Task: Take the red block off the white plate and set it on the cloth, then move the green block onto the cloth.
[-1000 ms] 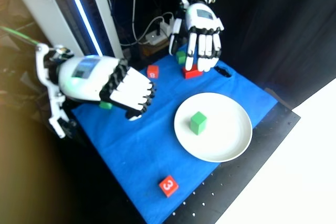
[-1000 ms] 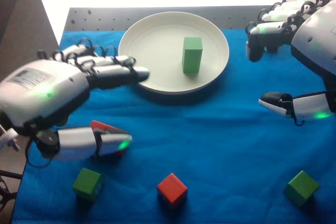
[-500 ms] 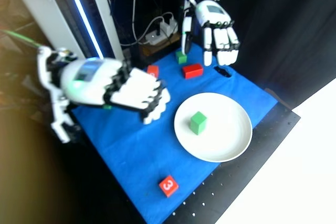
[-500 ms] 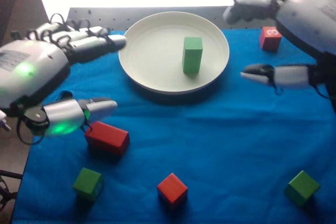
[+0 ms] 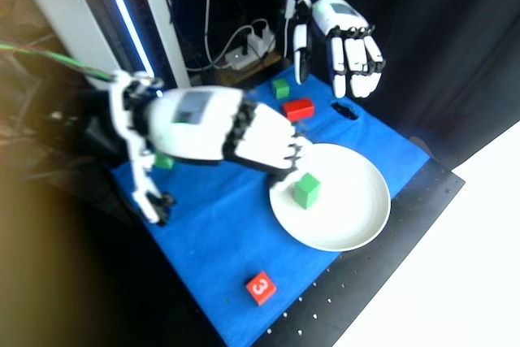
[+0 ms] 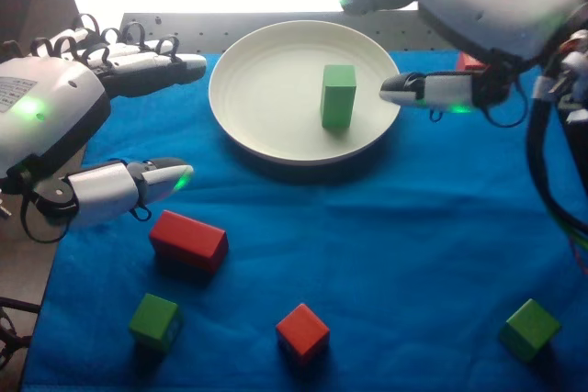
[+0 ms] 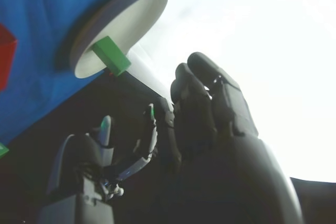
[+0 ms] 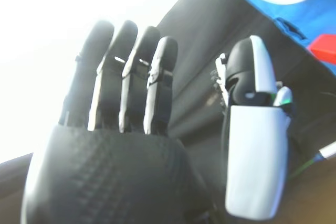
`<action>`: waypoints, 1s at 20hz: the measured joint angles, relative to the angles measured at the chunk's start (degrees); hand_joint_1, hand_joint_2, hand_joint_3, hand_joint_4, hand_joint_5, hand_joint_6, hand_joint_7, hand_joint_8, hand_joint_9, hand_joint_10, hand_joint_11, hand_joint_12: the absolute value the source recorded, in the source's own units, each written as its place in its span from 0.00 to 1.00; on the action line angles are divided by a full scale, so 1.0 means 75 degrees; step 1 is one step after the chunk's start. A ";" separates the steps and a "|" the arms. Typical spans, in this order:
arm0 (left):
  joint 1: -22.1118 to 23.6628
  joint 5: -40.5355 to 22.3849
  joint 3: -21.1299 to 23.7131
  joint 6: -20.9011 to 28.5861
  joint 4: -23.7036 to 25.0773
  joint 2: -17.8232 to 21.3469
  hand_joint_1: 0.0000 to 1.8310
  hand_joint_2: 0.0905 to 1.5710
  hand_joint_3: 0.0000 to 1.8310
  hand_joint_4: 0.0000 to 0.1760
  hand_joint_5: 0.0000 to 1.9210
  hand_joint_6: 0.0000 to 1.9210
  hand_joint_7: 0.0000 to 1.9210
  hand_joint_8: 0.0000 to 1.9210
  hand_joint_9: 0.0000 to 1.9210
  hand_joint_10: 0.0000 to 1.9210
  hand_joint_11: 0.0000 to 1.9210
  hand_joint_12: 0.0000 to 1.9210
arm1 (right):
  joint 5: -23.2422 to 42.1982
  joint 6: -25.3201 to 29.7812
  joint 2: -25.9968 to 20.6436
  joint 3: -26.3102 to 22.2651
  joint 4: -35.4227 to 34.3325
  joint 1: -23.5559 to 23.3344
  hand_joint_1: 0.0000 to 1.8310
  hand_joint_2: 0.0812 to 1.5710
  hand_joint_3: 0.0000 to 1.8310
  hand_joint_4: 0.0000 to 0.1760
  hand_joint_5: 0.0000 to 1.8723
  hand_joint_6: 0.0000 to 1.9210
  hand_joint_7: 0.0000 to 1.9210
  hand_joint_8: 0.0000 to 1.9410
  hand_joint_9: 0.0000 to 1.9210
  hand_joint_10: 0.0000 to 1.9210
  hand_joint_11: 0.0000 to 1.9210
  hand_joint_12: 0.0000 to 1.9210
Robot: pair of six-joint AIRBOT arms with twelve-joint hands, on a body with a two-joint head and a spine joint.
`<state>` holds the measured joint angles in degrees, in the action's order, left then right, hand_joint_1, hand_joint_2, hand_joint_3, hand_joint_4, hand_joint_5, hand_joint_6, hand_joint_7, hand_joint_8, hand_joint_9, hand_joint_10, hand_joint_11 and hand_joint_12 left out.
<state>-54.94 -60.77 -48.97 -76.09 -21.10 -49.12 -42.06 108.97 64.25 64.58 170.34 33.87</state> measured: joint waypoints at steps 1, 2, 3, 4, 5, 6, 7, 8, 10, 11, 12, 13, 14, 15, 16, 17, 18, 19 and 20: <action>0.0000 -0.0006 0.0020 0.0000 0.0006 0.0003 0.38 0.67 0.00 0.77 0.25 0.00 0.21 0.00 0.23 0.00 0.07 0.49 | 0.0189 0.0000 0.0172 0.0175 -0.0020 -0.0058 0.57 0.59 0.00 0.00 0.36 0.00 0.33 0.02 0.26 0.33 0.15 0.76; 0.0000 -0.0020 0.0029 0.0003 0.0020 0.0009 0.38 0.67 0.00 0.66 0.26 0.00 0.21 0.00 0.23 0.00 0.07 0.49 | 0.0309 0.0000 0.0294 0.0306 -0.0035 -0.0111 0.57 0.59 0.00 0.00 0.37 0.00 0.33 0.01 0.26 0.35 0.15 0.78; 0.0000 -0.0035 0.0032 0.0000 0.0050 0.0009 0.40 0.67 0.00 0.55 0.27 0.01 0.21 0.00 0.24 0.00 0.07 0.49 | 0.0466 0.0000 0.0469 0.0504 -0.0087 -0.0163 0.57 0.59 0.00 0.00 0.36 0.00 0.34 0.01 0.26 0.35 0.13 0.77; 0.0000 -0.0055 0.0032 0.0000 0.0038 0.0009 0.41 0.67 0.00 0.46 0.27 0.01 0.21 0.00 0.24 0.00 0.08 0.49 | 0.0554 -0.0003 0.0595 0.0629 -0.0140 -0.0198 0.58 0.59 0.00 0.00 0.36 0.00 0.36 0.01 0.28 0.30 0.14 0.72; 0.0000 -0.0061 0.0032 0.0003 0.0006 0.0009 0.41 0.67 0.00 0.47 0.27 0.00 0.21 0.00 0.24 0.00 0.09 0.47 | 0.0670 0.0000 0.0752 0.0787 -0.0172 -0.0210 0.57 0.59 0.00 0.00 0.36 0.00 0.37 0.00 0.30 0.24 0.14 0.69; 0.0000 -0.0073 0.0032 0.0000 0.0012 0.0009 0.41 0.67 0.00 0.43 0.27 0.00 0.22 0.00 0.25 0.01 0.10 0.47 | 0.0883 0.0003 0.0915 0.0944 -0.0195 -0.0242 0.55 0.59 0.00 0.00 0.35 0.00 0.37 0.00 0.30 0.23 0.14 0.69; 0.0000 -0.0076 0.0032 0.0000 0.0023 0.0009 0.40 0.67 0.00 0.45 0.28 0.00 0.22 0.00 0.25 0.01 0.10 0.47 | 0.1035 0.0003 0.1087 0.1110 -0.0242 -0.0242 0.55 0.59 0.00 0.00 0.33 0.00 0.37 0.00 0.30 0.22 0.12 0.69; 0.0000 -0.0090 0.0032 0.0000 0.0029 0.0009 0.40 0.67 0.00 0.46 0.28 0.01 0.22 0.00 0.25 0.00 0.10 0.47 | 0.1157 0.0003 0.1195 0.1215 -0.0321 -0.0242 0.53 0.59 0.00 0.00 0.32 0.00 0.35 0.00 0.29 0.19 0.11 0.68; 0.0000 -0.0099 0.0032 0.0000 0.0029 0.0009 0.42 0.67 0.00 0.46 0.28 0.00 0.22 0.00 0.25 0.00 0.10 0.47 | 0.1408 0.0003 0.1373 0.1411 -0.0347 -0.0242 0.50 0.59 0.00 0.00 0.31 0.00 0.31 0.00 0.27 0.14 0.06 0.71; 0.0000 -0.0105 0.0032 0.0000 0.0038 0.0009 0.42 0.67 0.00 0.55 0.28 0.00 0.22 0.00 0.25 0.00 0.10 0.48 | 0.1507 0.0000 0.1457 0.1492 -0.0361 -0.0245 0.48 0.58 0.00 0.00 0.31 0.00 0.29 0.00 0.25 0.12 0.03 0.71; 0.0000 -0.0105 0.0032 0.0000 0.0041 0.0009 0.43 0.67 0.00 0.56 0.28 0.00 0.22 0.00 0.25 0.00 0.09 0.48 | 0.1612 0.0000 0.1518 0.1565 -0.0367 -0.0262 0.48 0.58 0.00 0.00 0.31 0.00 0.29 0.00 0.24 0.11 0.01 0.71; 0.0000 -0.0108 0.0047 -0.0003 0.0038 0.0009 0.43 0.67 0.00 0.48 0.28 0.00 0.22 0.00 0.24 0.00 0.09 0.48 | 0.1690 0.0000 0.1588 0.1658 -0.0370 -0.0274 0.46 0.56 0.00 0.00 0.32 0.00 0.30 0.00 0.25 0.08 0.00 0.71; 0.0000 -0.0111 0.0050 0.0000 0.0076 0.0009 0.42 0.68 0.00 0.46 0.27 0.00 0.22 0.00 0.24 0.00 0.09 0.48 | 0.1769 0.0000 0.1673 0.1781 -0.0393 -0.0274 0.46 0.55 0.00 0.00 0.32 0.00 0.31 0.00 0.28 0.10 0.01 0.78; 0.0000 -0.0114 0.0050 0.0000 0.0079 0.0009 0.42 0.68 0.00 0.49 0.27 0.00 0.22 0.00 0.24 0.00 0.09 0.48 | 0.1886 -0.0003 0.1757 0.1894 -0.0417 -0.0274 0.46 0.55 0.00 0.00 0.32 0.00 0.32 0.00 0.29 0.11 0.01 0.81; 0.0000 -0.0114 0.0050 0.0000 0.0070 0.0009 0.39 0.69 0.00 0.47 0.27 0.00 0.22 0.00 0.25 0.00 0.09 0.50 | 0.1950 -0.0003 0.1789 0.1929 -0.0434 -0.0274 0.48 0.55 0.00 0.00 0.33 0.00 0.32 0.00 0.28 0.15 0.01 0.84; 0.0000 -0.0114 0.0050 0.0000 0.0067 0.0009 0.38 0.69 0.00 0.52 0.26 0.00 0.22 0.00 0.24 0.00 0.08 0.50 | 0.2060 -0.0003 0.1853 0.2002 -0.0440 -0.0274 0.50 0.56 0.00 0.00 0.32 0.00 0.32 0.00 0.27 0.15 0.00 0.84; 0.0000 -0.0119 0.0064 0.0000 0.0064 0.0009 0.38 0.69 0.00 0.54 0.26 0.00 0.22 0.00 0.24 0.00 0.07 0.51 | 0.2157 0.0000 0.1915 0.2075 -0.0455 -0.0274 0.50 0.56 0.00 0.00 0.32 0.00 0.31 0.00 0.28 0.15 0.01 0.82; 0.0000 -0.0122 0.0064 0.0000 0.0093 0.0009 0.38 0.69 0.00 0.50 0.26 0.00 0.22 0.00 0.24 0.00 0.07 0.52 | 0.2209 0.0000 0.1947 0.2113 -0.0463 -0.0274 0.52 0.57 0.00 0.00 0.32 0.00 0.31 0.00 0.28 0.15 0.01 0.81; 0.0000 -0.0128 0.0064 0.0000 0.0096 0.0009 0.38 0.69 0.00 0.43 0.26 0.00 0.22 0.00 0.24 0.00 0.08 0.52 | 0.2261 0.0000 0.1973 0.2159 -0.0504 -0.0274 0.55 0.59 0.00 0.00 0.33 0.00 0.32 0.00 0.29 0.15 0.03 0.80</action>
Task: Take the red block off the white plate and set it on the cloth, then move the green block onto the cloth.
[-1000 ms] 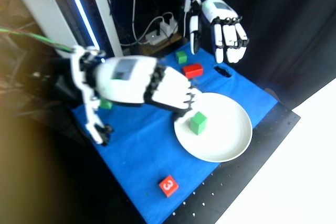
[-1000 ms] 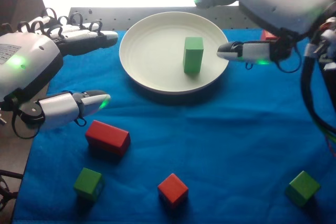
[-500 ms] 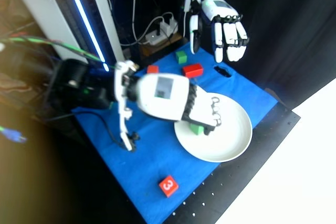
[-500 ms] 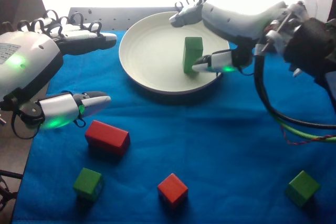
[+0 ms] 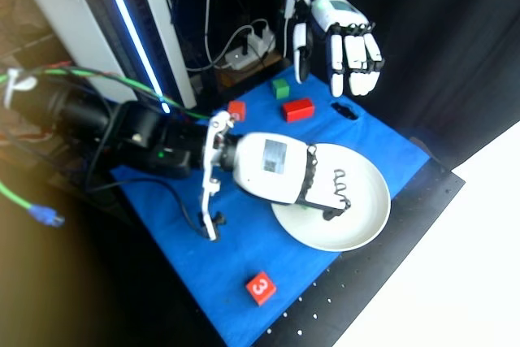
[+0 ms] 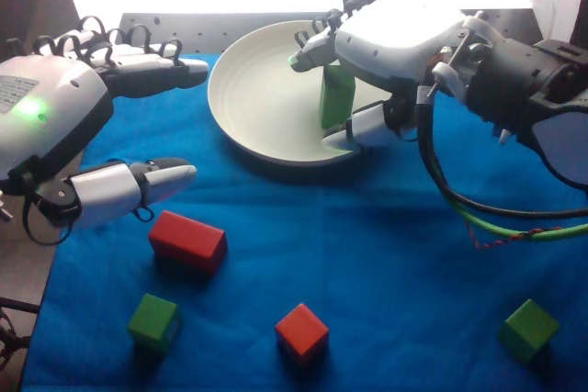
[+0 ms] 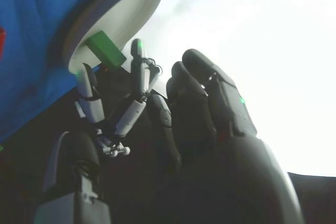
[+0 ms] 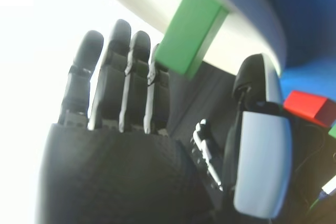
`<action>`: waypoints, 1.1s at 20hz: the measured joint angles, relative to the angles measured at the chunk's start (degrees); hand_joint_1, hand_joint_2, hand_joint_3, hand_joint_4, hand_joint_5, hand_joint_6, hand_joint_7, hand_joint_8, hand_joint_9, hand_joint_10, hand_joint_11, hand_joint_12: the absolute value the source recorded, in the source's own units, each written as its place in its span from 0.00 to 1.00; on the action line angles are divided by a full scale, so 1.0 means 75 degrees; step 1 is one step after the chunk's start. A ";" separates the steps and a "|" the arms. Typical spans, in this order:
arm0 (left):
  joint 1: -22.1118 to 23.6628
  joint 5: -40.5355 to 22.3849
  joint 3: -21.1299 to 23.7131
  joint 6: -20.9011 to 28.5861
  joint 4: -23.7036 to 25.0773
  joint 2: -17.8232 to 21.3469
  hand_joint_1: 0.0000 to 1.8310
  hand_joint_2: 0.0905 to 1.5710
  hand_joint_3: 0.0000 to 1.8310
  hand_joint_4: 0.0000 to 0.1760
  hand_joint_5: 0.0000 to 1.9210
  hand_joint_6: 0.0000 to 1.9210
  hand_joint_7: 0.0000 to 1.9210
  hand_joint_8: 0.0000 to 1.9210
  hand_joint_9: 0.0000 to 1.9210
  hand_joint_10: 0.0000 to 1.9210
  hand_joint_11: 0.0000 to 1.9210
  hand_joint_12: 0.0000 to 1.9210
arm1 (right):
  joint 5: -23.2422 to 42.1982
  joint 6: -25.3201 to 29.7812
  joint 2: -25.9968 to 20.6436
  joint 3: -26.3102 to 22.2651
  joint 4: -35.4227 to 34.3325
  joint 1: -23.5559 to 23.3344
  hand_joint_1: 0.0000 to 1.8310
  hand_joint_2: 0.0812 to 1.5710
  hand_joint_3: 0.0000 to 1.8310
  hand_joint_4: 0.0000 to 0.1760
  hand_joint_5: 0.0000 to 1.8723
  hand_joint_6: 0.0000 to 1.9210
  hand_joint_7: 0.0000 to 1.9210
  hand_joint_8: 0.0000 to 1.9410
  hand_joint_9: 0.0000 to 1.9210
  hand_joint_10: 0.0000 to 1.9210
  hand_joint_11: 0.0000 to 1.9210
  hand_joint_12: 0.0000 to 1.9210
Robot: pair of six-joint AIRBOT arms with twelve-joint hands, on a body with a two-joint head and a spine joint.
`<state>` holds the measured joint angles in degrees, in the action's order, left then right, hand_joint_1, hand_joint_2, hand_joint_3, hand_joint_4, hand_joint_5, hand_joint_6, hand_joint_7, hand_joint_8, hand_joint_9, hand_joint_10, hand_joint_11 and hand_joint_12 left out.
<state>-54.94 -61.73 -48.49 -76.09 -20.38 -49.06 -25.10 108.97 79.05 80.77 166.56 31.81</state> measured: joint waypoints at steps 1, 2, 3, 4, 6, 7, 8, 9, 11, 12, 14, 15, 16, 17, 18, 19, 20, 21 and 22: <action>0.0000 -0.0006 0.0000 0.0000 -0.0017 0.0000 0.39 0.69 0.00 0.41 0.27 0.00 0.23 0.00 0.25 0.00 0.09 0.52 | 0.0020 0.0000 0.0003 0.0000 -0.0012 0.0000 0.57 0.60 0.00 0.00 0.35 0.00 0.33 0.00 0.30 0.16 0.03 0.81; 0.0000 -0.0009 0.0000 0.0000 -0.0032 0.0000 0.40 0.69 0.00 0.41 0.27 0.00 0.22 0.00 0.24 0.00 0.09 0.50 | 0.0023 0.0000 0.0003 0.0000 -0.0012 0.0000 0.61 0.61 0.00 0.00 0.38 0.01 0.37 0.01 0.33 0.17 0.06 0.81; 0.0000 -0.0015 0.0000 0.0000 -0.0023 0.0000 0.40 0.69 0.00 0.42 0.27 0.00 0.22 0.00 0.24 0.00 0.09 0.50 | 0.0038 0.0003 0.0003 0.0000 -0.0015 -0.0015 0.63 0.62 0.00 0.00 0.40 0.00 0.43 0.02 0.35 0.21 0.08 0.80; 0.0000 -0.0015 0.0000 0.0000 -0.0012 0.0000 0.40 0.69 0.00 0.42 0.27 0.00 0.22 0.00 0.25 0.00 0.11 0.47 | 0.0041 0.0000 0.0006 0.0023 -0.0012 -0.0015 0.65 0.64 0.00 0.00 0.44 0.00 0.49 0.04 0.36 0.42 0.17 0.86; 0.0000 -0.0029 0.0015 0.0000 -0.0020 0.0000 0.41 0.69 0.00 0.43 0.27 0.00 0.23 0.00 0.25 0.00 0.11 0.46 | 0.0047 0.0000 0.0003 0.0029 -0.0035 -0.0015 0.67 0.72 0.00 0.00 0.46 0.50 0.50 0.59 0.40 0.59 0.27 0.89; 0.0000 -0.0032 0.0015 0.0000 -0.0023 0.0000 0.41 0.69 0.00 0.42 0.28 0.00 0.23 0.00 0.25 0.00 0.11 0.46 | 0.0047 0.0003 0.0003 0.0029 -0.0035 -0.0015 0.73 0.73 0.00 0.00 0.43 0.56 0.47 0.58 0.42 0.71 0.28 0.85; 0.0000 -0.0035 0.0015 0.0000 -0.0023 0.0000 0.39 0.69 0.00 0.37 0.27 0.00 0.22 0.00 0.24 0.00 0.09 0.48 | 0.0044 0.0000 0.0003 0.0029 -0.0035 -0.0015 0.74 0.73 0.00 0.00 0.44 0.59 0.47 0.56 0.42 0.73 0.24 0.83; 0.0000 -0.0035 0.0015 0.0000 -0.0023 0.0000 0.38 0.69 0.00 0.38 0.27 0.00 0.22 0.00 0.24 0.00 0.09 0.48 | 0.0050 0.0000 0.0003 0.0029 -0.0038 -0.0015 0.67 0.73 0.00 0.00 0.46 0.61 0.47 0.58 0.40 0.53 0.20 0.82; 0.0000 -0.0035 0.0015 0.0000 -0.0035 0.0000 0.39 0.69 0.00 0.39 0.26 0.00 0.22 0.00 0.23 0.00 0.08 0.49 | 0.0055 0.0000 0.0003 0.0029 -0.0038 -0.0015 0.66 0.72 0.00 0.00 0.48 0.55 0.48 0.61 0.44 0.42 0.24 0.83; 0.0000 -0.0035 0.0015 0.0000 -0.0032 0.0000 0.38 0.70 0.00 0.40 0.26 0.00 0.22 0.00 0.23 0.00 0.06 0.49 | 0.0055 0.0000 0.0003 0.0029 -0.0038 -0.0020 0.73 0.71 0.00 0.00 0.47 0.53 0.49 0.53 0.46 0.64 0.32 0.76; 0.0000 -0.0035 0.0015 -0.0003 -0.0055 0.0000 0.38 0.70 0.00 0.45 0.25 0.00 0.21 0.00 0.23 0.00 0.05 0.49 | 0.0064 0.0000 0.0003 0.0029 -0.0038 -0.0044 0.75 0.71 0.00 0.00 0.45 0.57 0.49 0.51 0.47 0.68 0.37 0.68; 0.0000 -0.0035 0.0015 0.0000 -0.0073 0.0000 0.38 0.70 0.00 0.53 0.25 0.00 0.21 0.00 0.23 0.00 0.05 0.49 | 0.0099 0.0000 0.0003 0.0012 -0.0044 -0.0085 0.75 0.71 0.00 0.00 0.45 0.57 0.48 0.51 0.47 0.68 0.36 0.69; 0.0000 -0.0035 0.0015 0.0000 -0.0076 0.0000 0.40 0.70 0.00 0.49 0.24 0.00 0.20 0.00 0.22 0.00 0.03 0.48 | 0.0117 0.0000 -0.0015 -0.0032 -0.0055 -0.0137 0.75 0.72 0.00 0.00 0.45 0.57 0.47 0.53 0.46 0.71 0.34 0.71; 0.0000 -0.0035 0.0015 0.0000 -0.0076 0.0000 0.38 0.71 0.00 0.46 0.24 0.00 0.20 0.00 0.22 0.00 0.03 0.47 | 0.0122 0.0003 -0.0076 -0.0134 -0.0055 -0.0224 0.75 0.72 0.00 0.00 0.46 0.53 0.45 0.58 0.44 0.74 0.33 0.75; 0.0000 -0.0032 0.0015 -0.0003 -0.0079 0.0000 0.38 0.70 0.00 0.47 0.25 0.00 0.20 0.00 0.22 0.00 0.04 0.45 | 0.0076 0.0006 -0.0201 -0.0303 -0.0029 -0.0326 0.74 0.74 0.00 0.00 0.46 0.49 0.44 0.63 0.41 0.79 0.32 0.81; 0.0000 -0.0035 0.0015 0.0000 -0.0090 0.0000 0.37 0.70 0.00 0.46 0.25 0.00 0.20 0.00 0.22 0.00 0.04 0.44 | -0.0093 0.0003 -0.0356 -0.0466 0.0035 -0.0364 0.74 0.74 0.00 0.00 0.44 0.49 0.44 0.64 0.40 0.80 0.33 0.84; 0.0000 -0.0035 0.0015 0.0000 -0.0087 0.0000 0.37 0.69 0.00 0.46 0.25 0.00 0.19 0.00 0.21 0.00 0.04 0.42 | -0.0227 0.0003 -0.0498 -0.0609 0.0061 -0.0379 0.74 0.74 0.00 0.00 0.44 0.48 0.43 0.66 0.40 0.82 0.34 0.88; -0.0009 -0.0035 0.0015 0.0000 -0.0119 0.0000 0.37 0.69 0.00 0.44 0.25 0.00 0.19 0.00 0.20 0.00 0.04 0.42 | -0.0347 0.0003 -0.0726 -0.0831 0.0102 -0.0379 0.74 0.75 0.00 0.00 0.44 0.49 0.43 0.66 0.39 0.83 0.34 0.90; -0.0009 -0.0032 0.0015 -0.0003 -0.0152 0.0000 0.38 0.70 0.00 0.43 0.25 0.00 0.19 0.00 0.20 0.00 0.01 0.45 | -0.0472 0.0000 -0.0950 -0.1043 0.0152 -0.0376 0.74 0.74 0.00 0.00 0.44 0.52 0.45 0.62 0.40 0.81 0.32 0.89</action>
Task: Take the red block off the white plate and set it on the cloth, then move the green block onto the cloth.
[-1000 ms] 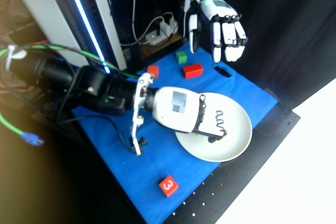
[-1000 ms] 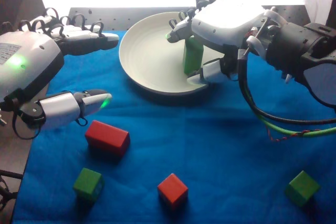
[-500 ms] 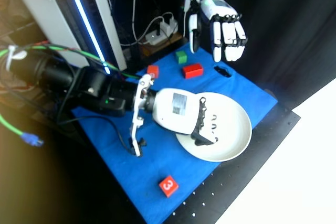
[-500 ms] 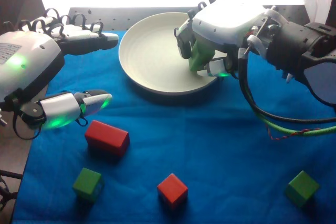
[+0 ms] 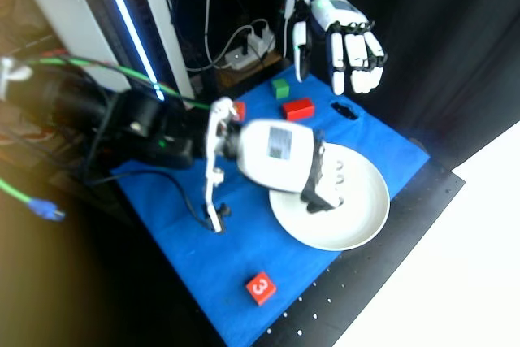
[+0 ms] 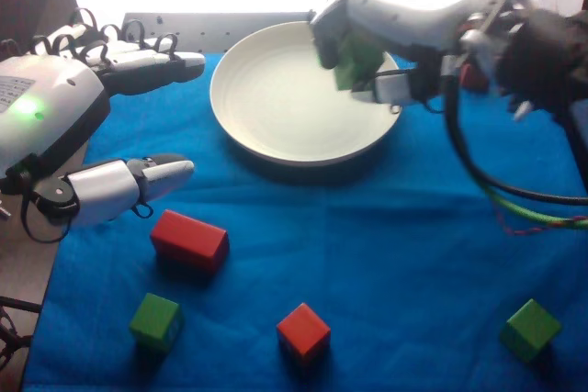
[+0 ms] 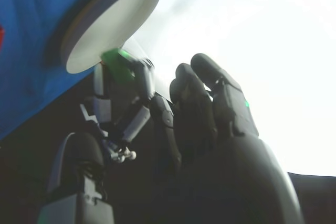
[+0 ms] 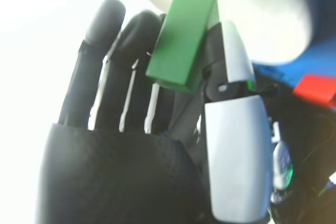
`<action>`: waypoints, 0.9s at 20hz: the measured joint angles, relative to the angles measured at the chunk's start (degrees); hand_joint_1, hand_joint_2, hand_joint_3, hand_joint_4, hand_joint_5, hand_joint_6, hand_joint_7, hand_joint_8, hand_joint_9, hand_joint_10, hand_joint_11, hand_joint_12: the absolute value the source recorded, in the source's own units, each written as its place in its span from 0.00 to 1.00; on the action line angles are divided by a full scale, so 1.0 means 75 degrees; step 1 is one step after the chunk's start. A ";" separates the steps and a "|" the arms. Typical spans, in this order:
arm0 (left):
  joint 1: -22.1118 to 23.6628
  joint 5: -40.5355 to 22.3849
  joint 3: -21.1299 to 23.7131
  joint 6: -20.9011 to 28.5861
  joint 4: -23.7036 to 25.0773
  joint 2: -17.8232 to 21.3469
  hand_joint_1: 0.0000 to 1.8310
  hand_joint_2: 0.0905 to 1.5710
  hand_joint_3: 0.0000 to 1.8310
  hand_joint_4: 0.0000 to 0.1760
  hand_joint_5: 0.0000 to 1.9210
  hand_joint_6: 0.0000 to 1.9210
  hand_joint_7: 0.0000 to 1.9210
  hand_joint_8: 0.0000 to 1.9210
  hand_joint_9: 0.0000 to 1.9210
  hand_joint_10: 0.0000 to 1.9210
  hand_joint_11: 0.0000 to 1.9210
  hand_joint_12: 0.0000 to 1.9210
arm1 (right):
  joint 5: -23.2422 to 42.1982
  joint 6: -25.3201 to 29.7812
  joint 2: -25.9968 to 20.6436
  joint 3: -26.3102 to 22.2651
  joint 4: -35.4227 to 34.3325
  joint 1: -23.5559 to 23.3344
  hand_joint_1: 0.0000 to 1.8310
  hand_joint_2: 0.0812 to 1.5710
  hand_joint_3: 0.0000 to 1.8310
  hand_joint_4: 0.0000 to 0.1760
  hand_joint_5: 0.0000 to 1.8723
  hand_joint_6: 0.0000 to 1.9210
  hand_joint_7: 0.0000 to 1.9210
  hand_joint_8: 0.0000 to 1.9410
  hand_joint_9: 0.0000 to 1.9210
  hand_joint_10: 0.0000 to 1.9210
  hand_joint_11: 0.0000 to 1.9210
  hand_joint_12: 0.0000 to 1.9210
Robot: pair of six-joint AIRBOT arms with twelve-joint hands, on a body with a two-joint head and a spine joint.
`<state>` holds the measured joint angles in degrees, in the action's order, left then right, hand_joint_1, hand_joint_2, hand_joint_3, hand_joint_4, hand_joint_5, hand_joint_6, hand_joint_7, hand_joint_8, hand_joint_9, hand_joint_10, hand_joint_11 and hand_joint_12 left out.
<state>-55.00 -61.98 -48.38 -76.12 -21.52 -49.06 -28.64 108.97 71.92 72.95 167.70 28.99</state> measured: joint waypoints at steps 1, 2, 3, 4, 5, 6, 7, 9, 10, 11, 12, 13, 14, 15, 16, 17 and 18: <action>-0.0009 -0.0003 0.0003 0.0003 -0.0012 0.0000 0.38 0.70 0.00 0.44 0.26 0.00 0.18 0.00 0.19 0.00 0.00 0.45 | -0.0143 0.0000 -0.0187 -0.0166 0.0035 0.0000 0.75 0.73 0.00 0.00 0.45 0.54 0.47 0.58 0.41 0.78 0.32 0.86; -0.0009 -0.0006 0.0035 -0.0003 -0.0041 0.0000 0.38 0.70 0.00 0.46 0.26 0.00 0.19 0.00 0.19 0.00 0.00 0.45 | -0.0265 0.0000 -0.0326 -0.0294 0.0076 0.0000 0.74 0.74 0.00 0.00 0.45 0.51 0.46 0.62 0.40 0.81 0.33 0.90; -0.0041 -0.0023 0.0064 0.0000 -0.0038 0.0000 0.39 0.70 0.00 0.44 0.26 0.00 0.19 0.00 0.20 0.00 0.02 0.43 | -0.0460 0.0000 -0.0504 -0.0490 0.0140 0.0000 0.74 0.74 0.00 0.00 0.45 0.49 0.44 0.65 0.39 0.82 0.35 0.91; -0.0079 -0.0035 0.0087 0.0000 -0.0015 0.0003 0.39 0.70 0.00 0.42 0.26 0.00 0.19 0.00 0.20 0.00 0.06 0.39 | -0.0600 0.0000 -0.0641 -0.0664 0.0224 0.0000 0.75 0.73 0.00 0.00 0.46 0.50 0.47 0.59 0.42 0.77 0.37 0.86; -0.0143 -0.0050 0.0090 0.0003 -0.0017 0.0023 0.40 0.70 0.00 0.47 0.26 0.00 0.18 0.00 0.19 0.00 0.07 0.36 | -0.0781 0.0003 -0.0790 -0.0880 0.0329 0.0000 0.74 0.74 0.00 0.00 0.44 0.48 0.45 0.65 0.40 0.81 0.38 0.89; -0.0169 -0.0044 0.0114 -0.0003 -0.0082 0.0082 0.39 0.70 0.00 0.53 0.26 0.00 0.18 0.00 0.19 0.00 0.08 0.35 | -0.0956 0.0006 -0.0973 -0.1142 0.0388 0.0000 0.74 0.74 0.00 0.00 0.44 0.49 0.45 0.64 0.40 0.81 0.38 0.89; -0.0178 -0.0114 0.0128 -0.0003 -0.0137 0.0114 0.40 0.70 0.00 0.50 0.26 0.00 0.18 0.00 0.19 0.00 0.07 0.35 | -0.1087 0.0009 -0.1148 -0.1367 0.0388 0.0000 0.75 0.73 0.00 0.00 0.44 0.49 0.46 0.62 0.41 0.81 0.38 0.90; -0.0189 -0.0163 0.0128 0.0000 -0.0152 0.0160 0.39 0.70 0.00 0.52 0.26 0.00 0.18 0.00 0.19 0.00 0.05 0.40 | -0.1571 0.0015 -0.1513 -0.1696 0.0388 0.0128 0.69 0.73 0.00 0.00 0.48 0.44 0.47 0.72 0.53 0.95 0.52 0.98; -0.0192 -0.0184 0.0128 0.0000 -0.0157 0.0166 0.39 0.69 0.00 0.54 0.26 0.00 0.18 0.00 0.19 0.00 0.03 0.42 | -0.1833 0.0009 -0.1708 -0.1851 0.0388 0.0248 0.65 0.70 0.00 0.00 0.52 0.50 0.58 0.85 0.65 0.99 0.68 1.00; -0.0230 -0.0204 0.0128 0.0000 -0.0157 0.0166 0.39 0.69 0.00 0.53 0.26 0.00 0.19 0.00 0.20 0.00 0.01 0.45 | -0.2060 0.0006 -0.1886 -0.2017 0.0388 0.0402 0.64 0.70 0.00 0.00 0.52 0.52 0.61 0.94 0.68 1.00 0.70 1.00; -0.0230 -0.0204 0.0146 -0.0003 -0.0172 0.0166 0.38 0.69 0.00 0.57 0.25 0.00 0.19 0.00 0.20 0.00 0.00 0.46 | -0.2194 0.0003 -0.2002 -0.2124 0.0388 0.0519 0.64 0.70 0.00 0.00 0.51 0.54 0.58 0.88 0.59 0.98 0.60 1.00; -0.0245 -0.0192 0.0160 0.0000 -0.0157 0.0166 0.38 0.69 0.00 0.56 0.25 0.00 0.19 0.00 0.21 0.00 0.02 0.49 | -0.2378 0.0003 -0.2165 -0.2311 0.0382 0.0708 0.67 0.72 0.00 0.00 0.47 0.51 0.51 0.73 0.52 0.87 0.50 0.99; -0.0248 -0.0207 0.0181 0.0006 -0.0149 0.0175 0.38 0.69 0.00 0.59 0.25 0.00 0.19 0.00 0.22 0.00 0.03 0.50 | -0.2530 0.0003 -0.2299 -0.2480 0.0388 0.0868 0.68 0.73 0.00 0.00 0.47 0.48 0.49 0.73 0.53 0.85 0.50 0.98; -0.0271 -0.0248 0.0184 0.0003 -0.0122 0.0184 0.39 0.69 0.00 0.59 0.26 0.00 0.20 0.00 0.22 0.00 0.05 0.49 | -0.2731 0.0000 -0.2425 -0.2649 0.0388 0.1037 0.68 0.73 0.00 0.00 0.47 0.46 0.47 0.75 0.57 0.89 0.54 1.00; -0.0309 -0.0303 0.0184 0.0003 -0.0146 0.0195 0.40 0.69 0.00 0.56 0.26 0.00 0.21 0.00 0.23 0.00 0.07 0.46 | -0.3002 0.0012 -0.2570 -0.2833 0.0388 0.1241 0.69 0.72 0.00 0.00 0.48 0.45 0.50 0.69 0.54 0.82 0.50 0.98; -0.0326 -0.0315 0.0184 0.0000 -0.0195 0.0224 0.40 0.69 0.00 0.57 0.27 0.00 0.21 0.00 0.23 0.00 0.08 0.45 | -0.3267 0.0044 -0.2678 -0.2973 0.0388 0.1466 0.74 0.72 0.00 0.00 0.45 0.49 0.49 0.63 0.45 0.78 0.47 0.96; -0.0332 -0.0318 0.0184 0.0000 -0.0233 0.0239 0.40 0.69 0.00 0.56 0.27 0.00 0.21 0.00 0.24 0.00 0.09 0.45 | -0.3416 0.0102 -0.2739 -0.3037 0.0388 0.1629 0.75 0.73 0.00 0.00 0.43 0.51 0.49 0.63 0.42 0.78 0.44 0.97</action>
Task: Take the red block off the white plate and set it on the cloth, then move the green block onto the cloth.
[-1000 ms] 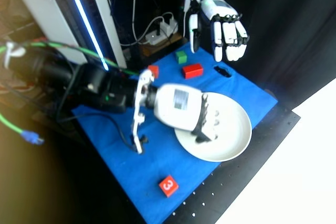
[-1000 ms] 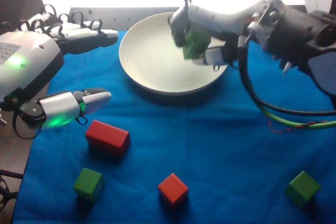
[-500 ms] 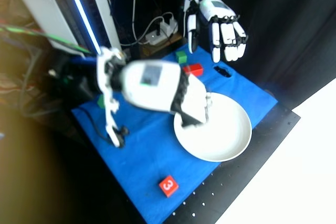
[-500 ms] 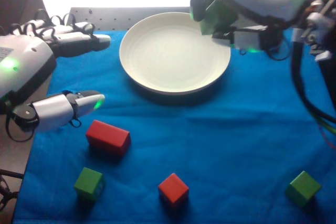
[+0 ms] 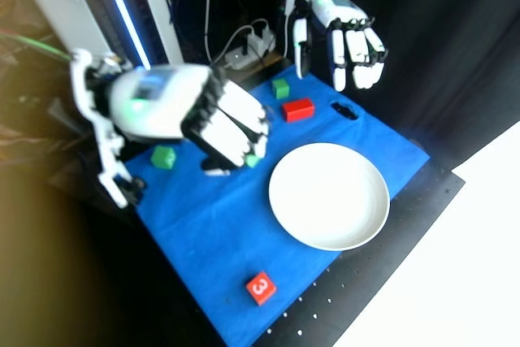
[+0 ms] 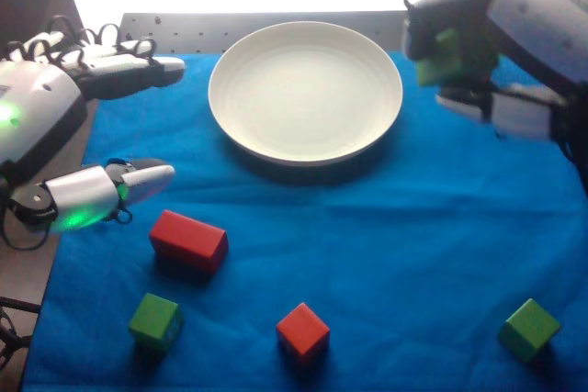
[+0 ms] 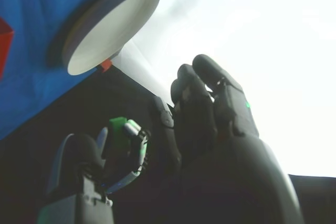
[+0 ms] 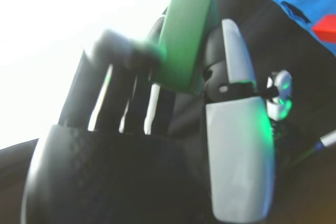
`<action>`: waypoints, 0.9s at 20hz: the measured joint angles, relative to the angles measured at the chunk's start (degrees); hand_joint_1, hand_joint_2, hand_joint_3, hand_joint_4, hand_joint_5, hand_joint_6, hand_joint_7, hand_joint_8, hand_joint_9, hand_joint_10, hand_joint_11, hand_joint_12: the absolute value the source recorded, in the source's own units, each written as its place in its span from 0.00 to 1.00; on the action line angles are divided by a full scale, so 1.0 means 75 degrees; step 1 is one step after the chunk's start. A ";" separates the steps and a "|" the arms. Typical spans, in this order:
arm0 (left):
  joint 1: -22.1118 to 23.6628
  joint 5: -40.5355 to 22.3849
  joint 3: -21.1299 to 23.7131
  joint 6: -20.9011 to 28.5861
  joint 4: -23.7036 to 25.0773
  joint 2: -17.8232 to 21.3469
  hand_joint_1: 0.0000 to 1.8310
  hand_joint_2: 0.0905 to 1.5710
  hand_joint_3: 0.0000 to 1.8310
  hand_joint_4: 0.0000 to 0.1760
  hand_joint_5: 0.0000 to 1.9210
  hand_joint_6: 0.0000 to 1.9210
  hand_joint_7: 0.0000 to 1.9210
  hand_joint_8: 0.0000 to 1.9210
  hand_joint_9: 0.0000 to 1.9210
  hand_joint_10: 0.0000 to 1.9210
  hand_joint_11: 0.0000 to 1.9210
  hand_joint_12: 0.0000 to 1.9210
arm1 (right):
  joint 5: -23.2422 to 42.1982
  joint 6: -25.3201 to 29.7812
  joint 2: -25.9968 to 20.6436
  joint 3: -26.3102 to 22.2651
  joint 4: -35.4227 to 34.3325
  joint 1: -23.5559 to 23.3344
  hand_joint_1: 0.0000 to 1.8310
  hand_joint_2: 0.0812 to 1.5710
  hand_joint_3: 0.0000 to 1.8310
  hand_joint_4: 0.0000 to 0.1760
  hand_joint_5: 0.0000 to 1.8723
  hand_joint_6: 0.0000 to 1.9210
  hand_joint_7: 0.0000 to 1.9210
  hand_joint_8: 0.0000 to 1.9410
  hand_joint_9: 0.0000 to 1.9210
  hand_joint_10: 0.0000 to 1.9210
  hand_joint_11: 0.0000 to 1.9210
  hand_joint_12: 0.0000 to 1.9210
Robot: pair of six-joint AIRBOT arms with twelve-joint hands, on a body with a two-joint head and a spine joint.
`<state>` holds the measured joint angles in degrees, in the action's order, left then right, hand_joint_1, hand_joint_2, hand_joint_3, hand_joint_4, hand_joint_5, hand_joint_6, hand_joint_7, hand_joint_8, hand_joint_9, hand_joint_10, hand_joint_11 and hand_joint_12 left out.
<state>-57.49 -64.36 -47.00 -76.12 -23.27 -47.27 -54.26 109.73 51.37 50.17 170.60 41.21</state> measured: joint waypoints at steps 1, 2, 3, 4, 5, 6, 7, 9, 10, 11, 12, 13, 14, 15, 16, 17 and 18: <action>0.0000 -0.0026 0.0000 0.0000 -0.0047 0.0020 0.39 0.69 0.00 0.62 0.26 0.00 0.20 0.00 0.23 0.00 0.09 0.46 | -0.0210 0.0224 -0.0093 -0.0073 0.0000 0.0280 0.75 0.73 0.00 0.00 0.43 0.52 0.48 0.65 0.41 0.78 0.41 0.96; 0.0000 -0.0035 0.0000 0.0000 -0.0032 0.0038 0.39 0.69 0.00 0.66 0.26 0.00 0.20 0.00 0.23 0.00 0.09 0.47 | -0.0356 0.0356 -0.0157 -0.0128 0.0000 0.0466 0.75 0.73 0.00 0.00 0.43 0.53 0.47 0.64 0.41 0.78 0.40 0.95; -0.0015 -0.0041 0.0000 0.0000 -0.0038 0.0038 0.40 0.69 0.00 0.66 0.26 0.00 0.21 0.00 0.24 0.00 0.09 0.48 | -0.0475 0.0396 -0.0224 -0.0210 -0.0006 0.0638 0.70 0.72 0.00 0.00 0.47 0.48 0.49 0.69 0.49 0.81 0.44 0.98; -0.0061 -0.0087 0.0009 0.0003 -0.0017 0.0038 0.40 0.69 0.00 0.66 0.26 0.00 0.21 0.00 0.24 0.00 0.08 0.47 | -0.0577 0.0428 -0.0262 -0.0262 0.0000 0.0731 0.68 0.74 0.00 0.00 0.47 0.46 0.45 0.78 0.53 0.92 0.52 1.00; -0.0111 -0.0111 0.0044 0.0006 -0.0047 0.0038 0.39 0.69 0.00 0.68 0.26 0.00 0.21 0.00 0.24 0.00 0.08 0.47 | -0.0737 0.0449 -0.0303 -0.0364 0.0000 0.0866 0.69 0.72 0.00 0.00 0.50 0.41 0.47 0.74 0.56 0.89 0.55 1.00; -0.0172 -0.0175 0.0058 0.0003 -0.0044 0.0038 0.39 0.68 0.00 0.70 0.27 0.00 0.22 0.00 0.24 0.00 0.08 0.47 | -0.0854 0.0455 -0.0341 -0.0455 0.0000 0.0997 0.69 0.71 0.00 0.00 0.52 0.40 0.49 0.71 0.57 0.87 0.56 1.00; -0.0207 -0.0216 0.0079 0.0003 -0.0055 0.0041 0.39 0.68 0.00 0.75 0.27 0.00 0.22 0.00 0.24 0.00 0.07 0.47 | -0.0903 0.0493 -0.0361 -0.0530 0.0000 0.1125 0.74 0.72 0.00 0.00 0.46 0.48 0.48 0.63 0.48 0.77 0.52 0.91; -0.0254 -0.0280 0.0079 -0.0003 -0.0134 0.0052 0.36 0.69 0.00 0.75 0.26 0.00 0.22 0.00 0.24 0.00 0.08 0.48 | -0.0970 0.0697 -0.0370 -0.0629 0.0000 0.1431 0.75 0.70 0.00 0.00 0.47 0.49 0.50 0.57 0.48 0.70 0.49 0.84; -0.0254 -0.0353 0.0079 0.0000 -0.0157 0.0052 0.35 0.69 0.00 0.78 0.26 0.00 0.22 0.00 0.24 0.00 0.07 0.49 | -0.0982 0.0766 -0.0405 -0.0679 0.0000 0.1562 0.76 0.69 0.00 0.00 0.49 0.49 0.52 0.54 0.49 0.67 0.50 0.84; -0.0274 -0.0414 0.0082 0.0000 -0.0149 0.0052 0.35 0.69 0.00 0.89 0.25 0.00 0.21 0.00 0.23 0.00 0.07 0.50 | -0.1040 0.0772 -0.0425 -0.0699 0.0000 0.1652 0.76 0.69 0.00 0.00 0.50 0.47 0.52 0.53 0.51 0.65 0.52 0.82; -0.0277 -0.0428 0.0096 -0.0003 -0.0131 0.0055 0.36 0.69 0.00 0.83 0.25 0.00 0.21 0.00 0.23 0.00 0.06 0.50 | -0.1107 0.0790 -0.0443 -0.0699 0.0000 0.1734 0.76 0.68 0.00 0.00 0.50 0.46 0.52 0.52 0.51 0.64 0.53 0.80; -0.0277 -0.0423 0.0105 -0.0003 -0.0134 0.0055 0.37 0.69 0.00 0.78 0.25 0.00 0.20 0.00 0.23 0.00 0.06 0.50 | -0.1137 0.0810 -0.0458 -0.0699 -0.0003 0.1786 0.76 0.68 0.00 0.00 0.51 0.47 0.52 0.51 0.53 0.63 0.54 0.79; -0.0277 -0.0425 0.0105 0.0000 -0.0122 0.0055 0.37 0.69 0.00 0.75 0.26 0.00 0.21 0.00 0.23 0.00 0.06 0.50 | -0.1154 0.0836 -0.0455 -0.0699 -0.0029 0.1848 0.76 0.69 0.00 0.00 0.49 0.49 0.50 0.53 0.52 0.63 0.54 0.79; -0.0280 -0.0440 0.0105 -0.0003 -0.0122 0.0055 0.38 0.68 0.00 0.76 0.26 0.00 0.20 0.00 0.23 0.00 0.07 0.48 | -0.1154 0.0851 -0.0455 -0.0702 -0.0029 0.1880 0.69 0.69 0.00 0.00 0.50 0.53 0.52 0.54 0.50 0.64 0.48 0.81; -0.0286 -0.0449 0.0105 0.0000 -0.0131 0.0055 0.37 0.68 0.00 0.75 0.26 0.00 0.20 0.00 0.23 0.00 0.07 0.47 | -0.1142 0.0854 -0.0455 -0.0720 -0.0041 0.1883 0.64 0.71 0.00 0.00 0.48 0.57 0.42 0.55 0.39 0.65 0.35 0.85; -0.0286 -0.0452 0.0105 0.0000 -0.0134 0.0061 0.37 0.69 0.00 0.75 0.25 0.00 0.21 0.00 0.23 0.00 0.08 0.47 | -0.1157 0.0854 -0.0455 -0.0731 -0.0055 0.1883 0.68 0.64 0.00 0.00 0.34 0.51 0.35 0.53 0.31 0.63 0.24 0.88; -0.0306 -0.0481 0.0125 0.0000 -0.0143 0.0087 0.38 0.69 0.00 0.67 0.26 0.00 0.22 0.00 0.24 0.01 0.09 0.47 | -0.1163 0.0857 -0.0455 -0.0737 -0.0052 0.1897 0.63 0.61 0.00 0.00 0.25 0.48 0.26 0.49 0.22 0.60 0.13 0.89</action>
<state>-59.79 -67.96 -46.06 -76.12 -24.34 -46.61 -62.98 116.16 47.97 44.64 170.21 55.44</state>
